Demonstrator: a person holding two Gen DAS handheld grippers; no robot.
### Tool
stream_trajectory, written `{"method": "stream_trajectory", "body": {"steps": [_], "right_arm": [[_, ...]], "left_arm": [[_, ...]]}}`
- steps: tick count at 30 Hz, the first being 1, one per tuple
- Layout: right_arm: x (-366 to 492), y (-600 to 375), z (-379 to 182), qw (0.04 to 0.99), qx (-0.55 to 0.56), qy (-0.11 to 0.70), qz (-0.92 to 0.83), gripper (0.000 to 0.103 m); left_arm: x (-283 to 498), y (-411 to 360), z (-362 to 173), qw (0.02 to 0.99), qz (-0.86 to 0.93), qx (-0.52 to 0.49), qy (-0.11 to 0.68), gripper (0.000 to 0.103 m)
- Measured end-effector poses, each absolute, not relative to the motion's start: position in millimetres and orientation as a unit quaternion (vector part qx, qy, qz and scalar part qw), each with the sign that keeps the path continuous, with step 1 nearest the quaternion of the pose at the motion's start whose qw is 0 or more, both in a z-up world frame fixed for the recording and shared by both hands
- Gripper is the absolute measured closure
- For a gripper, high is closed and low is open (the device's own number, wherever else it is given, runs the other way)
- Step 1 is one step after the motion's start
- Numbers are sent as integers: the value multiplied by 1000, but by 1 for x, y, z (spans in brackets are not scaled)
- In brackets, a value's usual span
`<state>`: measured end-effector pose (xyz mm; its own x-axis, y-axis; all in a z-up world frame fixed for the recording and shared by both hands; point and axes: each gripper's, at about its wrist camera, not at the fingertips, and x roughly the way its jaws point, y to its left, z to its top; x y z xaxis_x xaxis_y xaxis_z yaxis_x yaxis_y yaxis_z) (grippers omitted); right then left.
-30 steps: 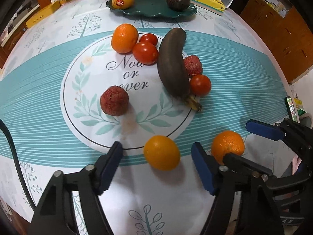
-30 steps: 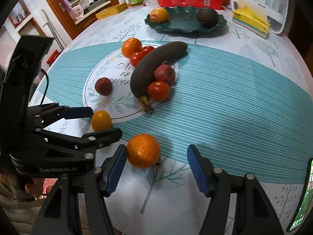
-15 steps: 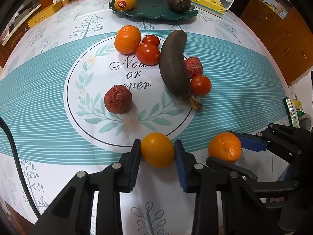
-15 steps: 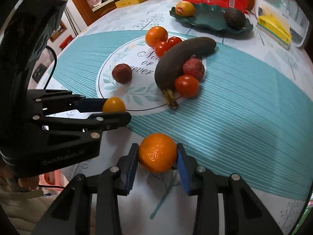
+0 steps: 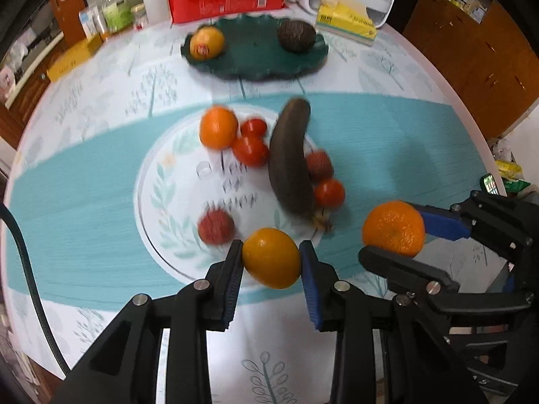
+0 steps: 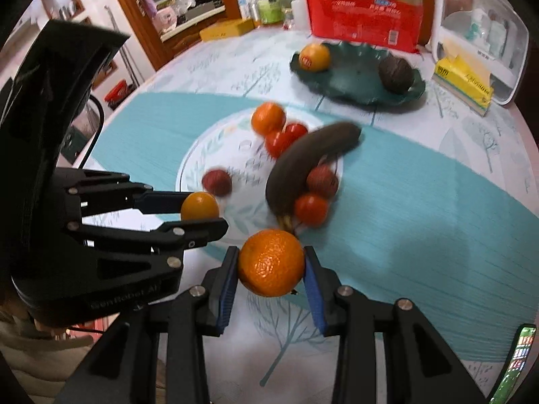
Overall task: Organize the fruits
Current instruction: 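Carry the small orange and mandarin over the green plate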
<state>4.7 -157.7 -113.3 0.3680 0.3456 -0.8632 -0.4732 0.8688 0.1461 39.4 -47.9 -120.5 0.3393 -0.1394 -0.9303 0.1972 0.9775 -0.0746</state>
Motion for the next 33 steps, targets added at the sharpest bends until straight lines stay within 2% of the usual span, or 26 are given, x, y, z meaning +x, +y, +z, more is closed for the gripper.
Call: {"method": "stream_trajectory", "body": {"steps": [24,29,33], "right_arm": [[140,-168,50,913,-85,367,154,66],[180,-172,65,920,-73,362,132,66],[209,-177,53,916,-59,378,118,66]], "left_arm": [[176,-39,38,899,-65,123,414,71],[220,-33,43,901,-64,101,418,71],[258,-29,27,892,-78,70,440,71]]}}
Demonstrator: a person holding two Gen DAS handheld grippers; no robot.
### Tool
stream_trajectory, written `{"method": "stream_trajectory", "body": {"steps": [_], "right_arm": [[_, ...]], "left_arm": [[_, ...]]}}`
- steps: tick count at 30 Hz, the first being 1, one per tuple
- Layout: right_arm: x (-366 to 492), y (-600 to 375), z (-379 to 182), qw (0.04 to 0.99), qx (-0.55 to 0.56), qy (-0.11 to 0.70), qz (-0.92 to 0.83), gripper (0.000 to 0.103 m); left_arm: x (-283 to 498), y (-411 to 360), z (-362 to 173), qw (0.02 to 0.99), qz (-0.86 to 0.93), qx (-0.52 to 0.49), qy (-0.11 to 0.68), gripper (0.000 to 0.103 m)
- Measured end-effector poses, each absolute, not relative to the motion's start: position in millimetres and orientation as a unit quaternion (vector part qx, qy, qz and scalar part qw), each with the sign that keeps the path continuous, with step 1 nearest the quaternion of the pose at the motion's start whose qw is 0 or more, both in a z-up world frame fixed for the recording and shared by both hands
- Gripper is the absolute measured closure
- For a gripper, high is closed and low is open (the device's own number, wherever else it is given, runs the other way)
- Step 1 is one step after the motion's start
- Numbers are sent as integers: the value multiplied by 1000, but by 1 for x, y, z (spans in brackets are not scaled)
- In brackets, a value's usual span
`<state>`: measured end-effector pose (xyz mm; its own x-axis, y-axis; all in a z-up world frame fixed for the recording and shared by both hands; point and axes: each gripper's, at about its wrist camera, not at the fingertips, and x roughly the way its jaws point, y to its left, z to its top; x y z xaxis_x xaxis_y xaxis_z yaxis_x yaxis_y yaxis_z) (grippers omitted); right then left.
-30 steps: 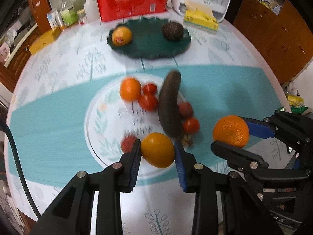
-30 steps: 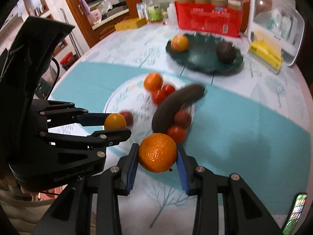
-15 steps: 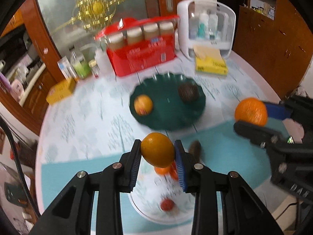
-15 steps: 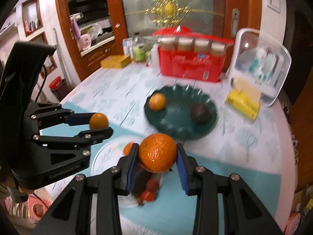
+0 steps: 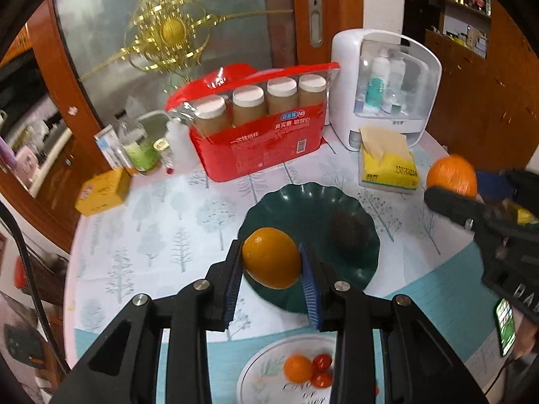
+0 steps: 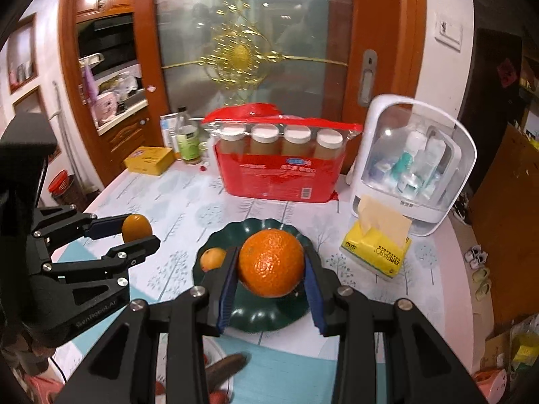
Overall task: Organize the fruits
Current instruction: 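Carry the small orange and mandarin over the green plate, then lower and release the small orange with the left tool while the right releases the mandarin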
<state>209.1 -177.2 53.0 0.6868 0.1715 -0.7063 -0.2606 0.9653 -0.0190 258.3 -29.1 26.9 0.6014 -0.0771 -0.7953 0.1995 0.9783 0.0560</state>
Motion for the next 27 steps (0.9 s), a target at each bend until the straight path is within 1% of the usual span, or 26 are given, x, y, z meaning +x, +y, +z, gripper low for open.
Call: {"method": "stream_trajectory", "body": {"steps": [4,8,13,17,21,25,27], "right_arm": [[235,-178,21,902,-41,414,114,66],[257,-174,-27,880,-29,459,115,66],[267,-164,-83,849,-5,510,136,65],[271,-157,-117,829,6,539,146,65],[277,-154,-137,819,12,554,149,65],[280,-154,-148,813,17,563,147,64],[283,-154,-153,810,15,569,142,64]], "left_arm": [[294,-31,-2,879,-95,45,465,71],[322,-38,-40,861,-107,29,496,71],[349,-54,-92,840,-110,39,529,71],[361,-61,-124,828,-115,48,546,71],[367,-63,-144,819,-119,52,559,71],[368,-66,-151,818,-127,59,559,71],[368,-67,-151,817,-129,63,559,68]]}}
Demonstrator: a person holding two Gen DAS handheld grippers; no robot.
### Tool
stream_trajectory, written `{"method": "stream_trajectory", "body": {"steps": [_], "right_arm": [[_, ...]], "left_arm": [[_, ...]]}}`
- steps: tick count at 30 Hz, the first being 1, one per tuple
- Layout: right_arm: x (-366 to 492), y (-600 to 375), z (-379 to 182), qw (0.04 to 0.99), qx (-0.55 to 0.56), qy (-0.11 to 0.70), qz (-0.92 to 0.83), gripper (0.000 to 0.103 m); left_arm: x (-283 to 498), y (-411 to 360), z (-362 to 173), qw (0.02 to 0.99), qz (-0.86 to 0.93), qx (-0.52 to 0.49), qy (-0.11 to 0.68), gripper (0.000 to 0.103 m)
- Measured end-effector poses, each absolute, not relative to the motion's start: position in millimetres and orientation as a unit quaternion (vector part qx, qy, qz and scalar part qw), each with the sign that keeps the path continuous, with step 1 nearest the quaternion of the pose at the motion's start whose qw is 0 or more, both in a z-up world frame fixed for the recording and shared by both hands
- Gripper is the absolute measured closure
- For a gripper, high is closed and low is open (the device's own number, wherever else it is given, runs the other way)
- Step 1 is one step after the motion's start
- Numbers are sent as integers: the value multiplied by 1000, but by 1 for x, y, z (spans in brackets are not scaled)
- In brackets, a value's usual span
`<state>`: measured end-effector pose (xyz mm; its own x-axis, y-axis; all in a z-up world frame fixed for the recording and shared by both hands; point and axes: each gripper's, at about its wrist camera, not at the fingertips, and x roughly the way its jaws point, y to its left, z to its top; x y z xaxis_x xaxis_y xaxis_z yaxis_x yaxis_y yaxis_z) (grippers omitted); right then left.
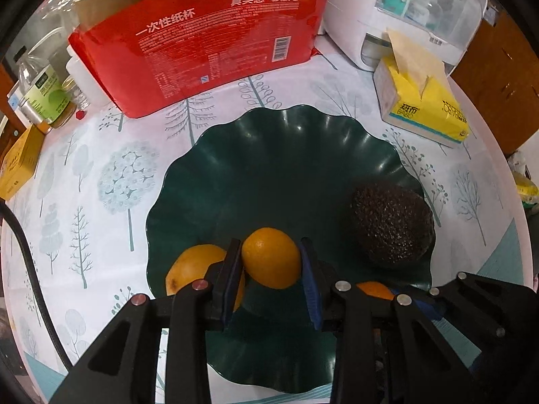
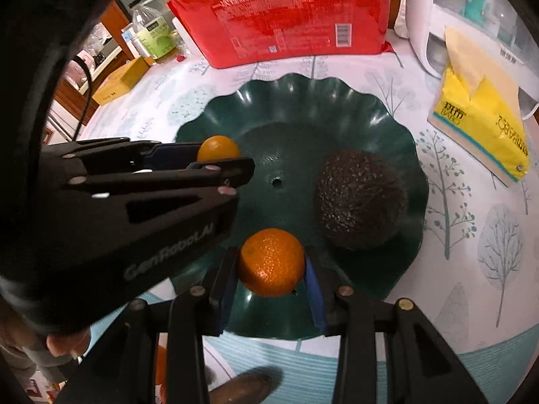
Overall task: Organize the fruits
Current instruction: 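Lower and release the small orange with the left tool while the right releases the mandarin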
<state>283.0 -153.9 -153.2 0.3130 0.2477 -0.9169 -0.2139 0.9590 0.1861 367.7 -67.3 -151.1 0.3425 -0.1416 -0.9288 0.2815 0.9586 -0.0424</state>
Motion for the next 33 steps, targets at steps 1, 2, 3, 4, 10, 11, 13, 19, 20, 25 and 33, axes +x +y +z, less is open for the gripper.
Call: {"method": "stream_trajectory", "body": {"steps": [1,2,3,4,10,11,13,19,20,25,33], "right_arm": [[283,-154,-156,807,14,573,141,64],[283,-154,-158,805,14,577,139,64],[284,-153,-159,805,15,577,140,64],[284,-153,-159,804,18,576,145,63],[280,-156,-147,813,22,563,143,56],[279,-157,-145,814,23,562,143,56],[277,-157,-141,816,21,559,142,56],[267,-156,-131,819,12,557,137,56],[265,-156,-130,819,11,557,135,56],[253,-158,-120,820,15,557,131,56],[236,-166,-77,840,37,526,125,56]], "left_arm": [[367,-68,-150,816,-133,62,559,63],[366,-68,-149,816,-137,60,558,57],[365,-69,-147,817,-141,58,556,54],[363,-70,-145,818,-143,57,553,48],[351,-72,-125,833,-142,75,529,28],[349,-71,-122,835,-142,75,526,27],[344,-69,-117,838,-140,76,523,23],[328,-59,-104,845,-128,75,514,22],[325,-56,-101,845,-126,73,514,22],[310,-43,-88,850,-118,64,510,22],[279,-16,-39,879,-84,34,467,22]]}}
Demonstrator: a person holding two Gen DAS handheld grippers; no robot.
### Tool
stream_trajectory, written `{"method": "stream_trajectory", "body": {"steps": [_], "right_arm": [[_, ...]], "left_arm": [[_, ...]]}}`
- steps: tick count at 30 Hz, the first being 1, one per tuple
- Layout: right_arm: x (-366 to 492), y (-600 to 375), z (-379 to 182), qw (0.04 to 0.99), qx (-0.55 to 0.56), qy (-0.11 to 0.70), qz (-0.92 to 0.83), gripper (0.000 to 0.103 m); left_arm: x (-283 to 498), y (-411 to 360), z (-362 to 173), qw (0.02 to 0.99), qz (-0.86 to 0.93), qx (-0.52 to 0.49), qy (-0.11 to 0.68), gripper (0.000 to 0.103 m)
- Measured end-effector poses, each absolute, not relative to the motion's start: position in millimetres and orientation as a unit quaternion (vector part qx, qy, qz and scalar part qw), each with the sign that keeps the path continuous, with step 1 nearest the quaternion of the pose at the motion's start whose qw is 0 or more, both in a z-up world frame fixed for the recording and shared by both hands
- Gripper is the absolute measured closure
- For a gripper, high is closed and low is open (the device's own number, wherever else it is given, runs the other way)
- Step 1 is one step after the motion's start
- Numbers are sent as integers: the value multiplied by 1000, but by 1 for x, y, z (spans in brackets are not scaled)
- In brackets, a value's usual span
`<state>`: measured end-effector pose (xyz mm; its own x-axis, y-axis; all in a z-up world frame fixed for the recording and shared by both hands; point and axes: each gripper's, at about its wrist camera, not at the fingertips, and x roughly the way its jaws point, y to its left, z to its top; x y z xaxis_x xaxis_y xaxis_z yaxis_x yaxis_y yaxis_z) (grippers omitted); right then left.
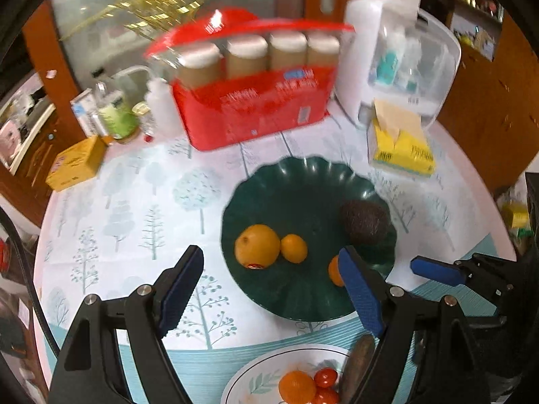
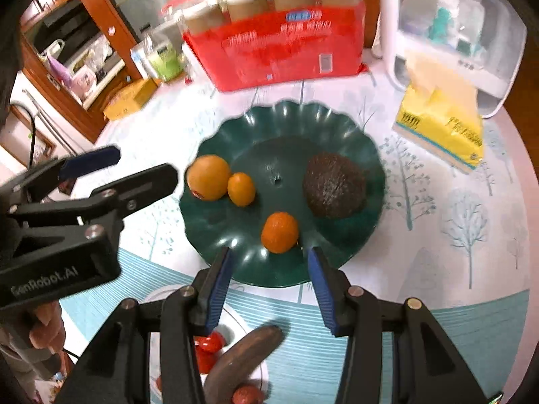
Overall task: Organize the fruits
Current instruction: 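Lower and release the small orange with the left tool while the right releases the mandarin, then move both open tools back to the white plate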
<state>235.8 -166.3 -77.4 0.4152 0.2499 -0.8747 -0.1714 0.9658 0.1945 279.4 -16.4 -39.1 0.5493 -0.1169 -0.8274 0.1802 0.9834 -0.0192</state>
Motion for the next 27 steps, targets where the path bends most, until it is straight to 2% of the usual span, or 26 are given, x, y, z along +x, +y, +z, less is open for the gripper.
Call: {"method": "stream_trajectory", "body": {"steps": [4,12,18,20,23,27], "right_arm": [[223,-171,-47,858,38,498,121,56],[178,-172,12,891,17,432,139,56],[142,-170,31,890,-4,427,161,56],[130,-168,32,890,-19,426,162,54],[108,-167,34,894,-34,412,171,48],[84,-169,28,899,-42,397,179,47]], "left_arm": [[256,-9,-7,896,-79,27,437,22],[192,-11,46,911,-73,80,398,22],[151,-9,56,911,-73,77,399,19],[136,-7,57,915,-64,80,391,13],[118,-5,55,915,-65,72,392,12],[98,-3,38,912,-57,72,399,12]]}}
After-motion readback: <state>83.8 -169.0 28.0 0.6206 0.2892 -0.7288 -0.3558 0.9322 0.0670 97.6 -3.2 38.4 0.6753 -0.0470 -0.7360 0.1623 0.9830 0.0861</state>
